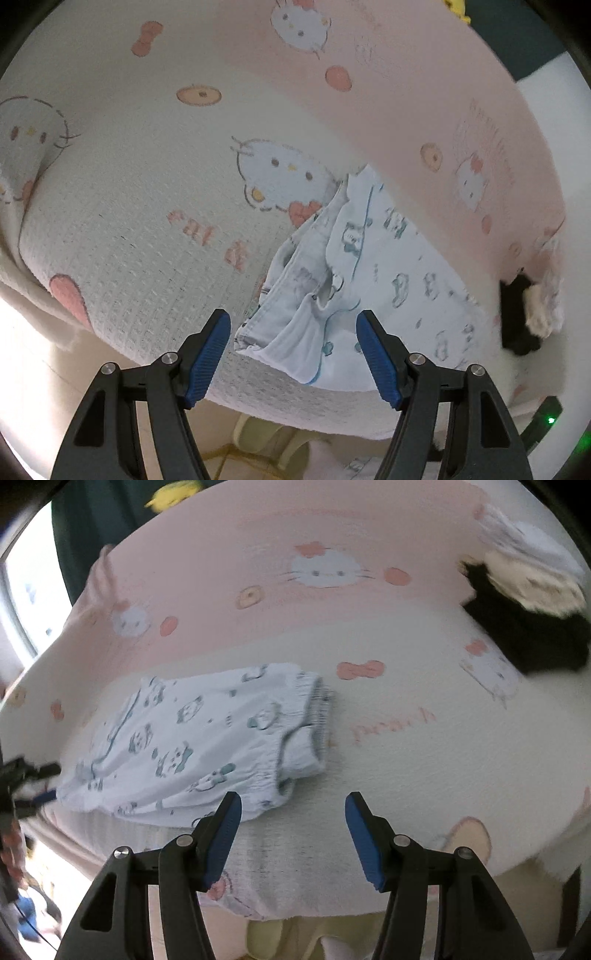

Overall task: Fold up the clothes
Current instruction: 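Move both grippers to the blue-piped edge and elastic cuff of the garment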

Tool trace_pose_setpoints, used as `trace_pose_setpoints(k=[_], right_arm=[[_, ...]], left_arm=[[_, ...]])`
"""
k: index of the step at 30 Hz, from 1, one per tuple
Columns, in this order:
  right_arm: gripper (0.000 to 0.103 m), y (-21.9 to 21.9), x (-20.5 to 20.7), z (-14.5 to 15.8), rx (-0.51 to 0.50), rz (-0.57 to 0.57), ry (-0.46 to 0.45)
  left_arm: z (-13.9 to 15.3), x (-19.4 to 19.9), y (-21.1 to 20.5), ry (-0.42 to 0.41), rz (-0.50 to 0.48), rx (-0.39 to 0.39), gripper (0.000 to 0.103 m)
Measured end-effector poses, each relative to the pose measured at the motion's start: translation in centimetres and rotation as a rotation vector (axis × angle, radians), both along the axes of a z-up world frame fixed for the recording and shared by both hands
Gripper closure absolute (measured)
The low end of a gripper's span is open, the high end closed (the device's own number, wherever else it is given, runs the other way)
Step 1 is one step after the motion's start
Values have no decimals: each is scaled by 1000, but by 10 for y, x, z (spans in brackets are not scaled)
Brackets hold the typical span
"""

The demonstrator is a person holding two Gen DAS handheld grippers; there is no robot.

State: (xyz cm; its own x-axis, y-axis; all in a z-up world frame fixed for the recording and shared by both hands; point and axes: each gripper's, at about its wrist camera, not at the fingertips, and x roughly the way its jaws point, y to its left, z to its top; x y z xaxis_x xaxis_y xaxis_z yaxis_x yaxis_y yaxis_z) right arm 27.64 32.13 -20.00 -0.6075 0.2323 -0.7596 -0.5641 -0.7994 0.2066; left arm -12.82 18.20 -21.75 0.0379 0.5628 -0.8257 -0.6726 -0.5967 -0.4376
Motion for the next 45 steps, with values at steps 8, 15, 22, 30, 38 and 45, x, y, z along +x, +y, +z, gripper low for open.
trace_pose_setpoints(k=[8,15,22,30,38,45], right_arm=[[71,-21,-30,-7,132,114,-56],[88,-12,-40,-20,100,99,-115],[97,-27,-48,-14,271,88,-206],[103,-11,-39,-4,371,-50,-281],[103,22,-13,7,136,-124,-110],[102,20,-22,2,46,-83,-115]], left_arm=[[-9,9,20,53,-62,-58,34],[-17,23,33,123,-118,-105,34],[-18,28,30,168,-122,-128,53],[-20,29,24,215,-119,-155,76],[-6,16,-14,54,-15,-29,76],[16,0,-43,-11,94,82,38]])
